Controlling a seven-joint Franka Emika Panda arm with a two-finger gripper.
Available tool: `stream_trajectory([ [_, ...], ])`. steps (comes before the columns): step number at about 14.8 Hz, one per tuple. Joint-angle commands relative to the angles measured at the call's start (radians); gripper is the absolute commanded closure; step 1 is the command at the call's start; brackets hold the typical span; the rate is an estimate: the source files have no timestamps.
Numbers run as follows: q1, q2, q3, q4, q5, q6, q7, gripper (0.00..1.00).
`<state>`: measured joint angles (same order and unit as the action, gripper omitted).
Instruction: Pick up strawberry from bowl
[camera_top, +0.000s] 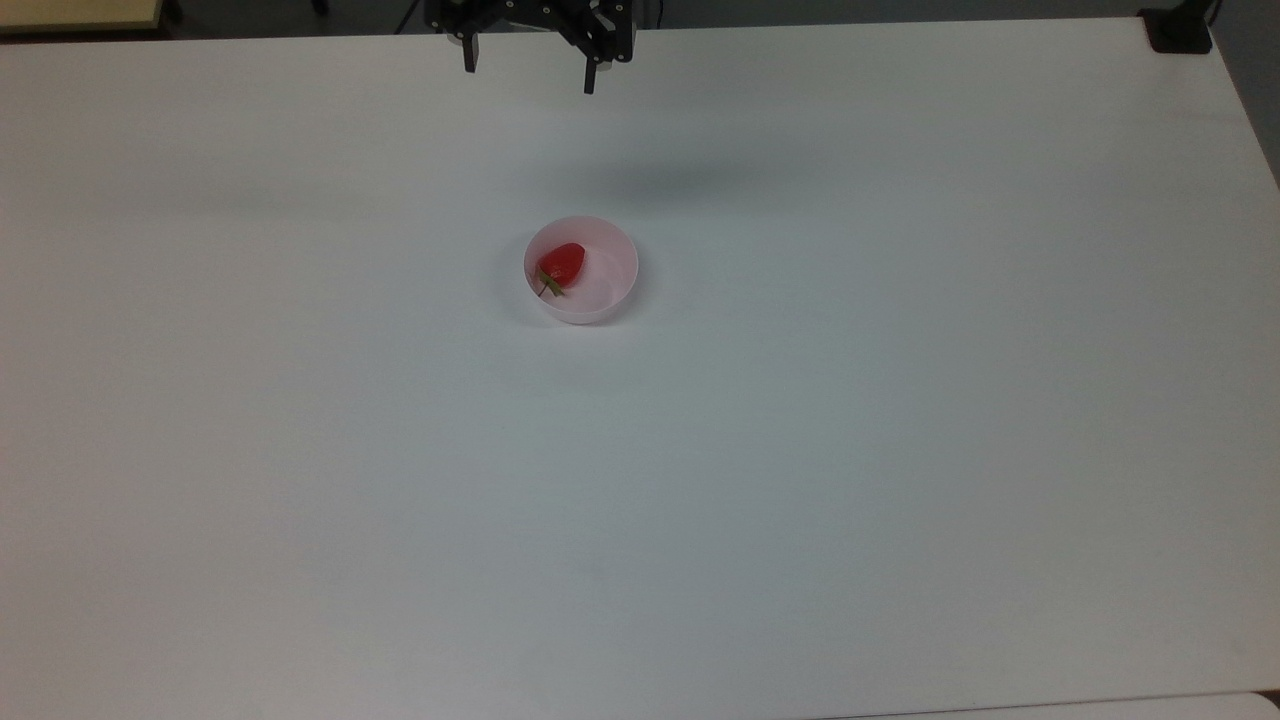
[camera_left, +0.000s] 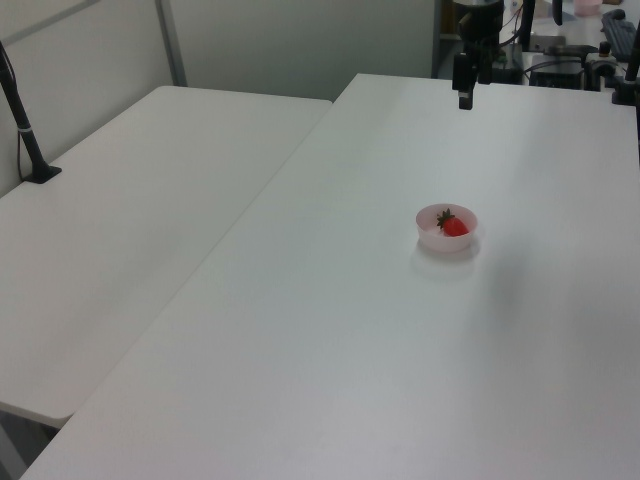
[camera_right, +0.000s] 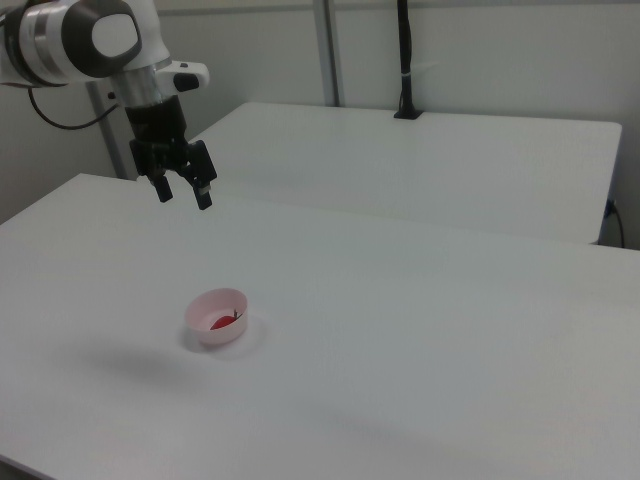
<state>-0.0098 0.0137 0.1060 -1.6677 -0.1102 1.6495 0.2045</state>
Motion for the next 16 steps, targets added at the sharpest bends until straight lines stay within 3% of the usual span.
stream_trajectory([
  [1,-0.001,-0.006,-0.005,-0.01,0.02,-0.008,-0.02,0.0],
  [14,-0.027,0.058,-0.006,-0.02,0.021,0.056,-0.123,0.0],
  [16,-0.027,0.081,-0.006,-0.029,0.02,0.09,-0.123,0.09],
])
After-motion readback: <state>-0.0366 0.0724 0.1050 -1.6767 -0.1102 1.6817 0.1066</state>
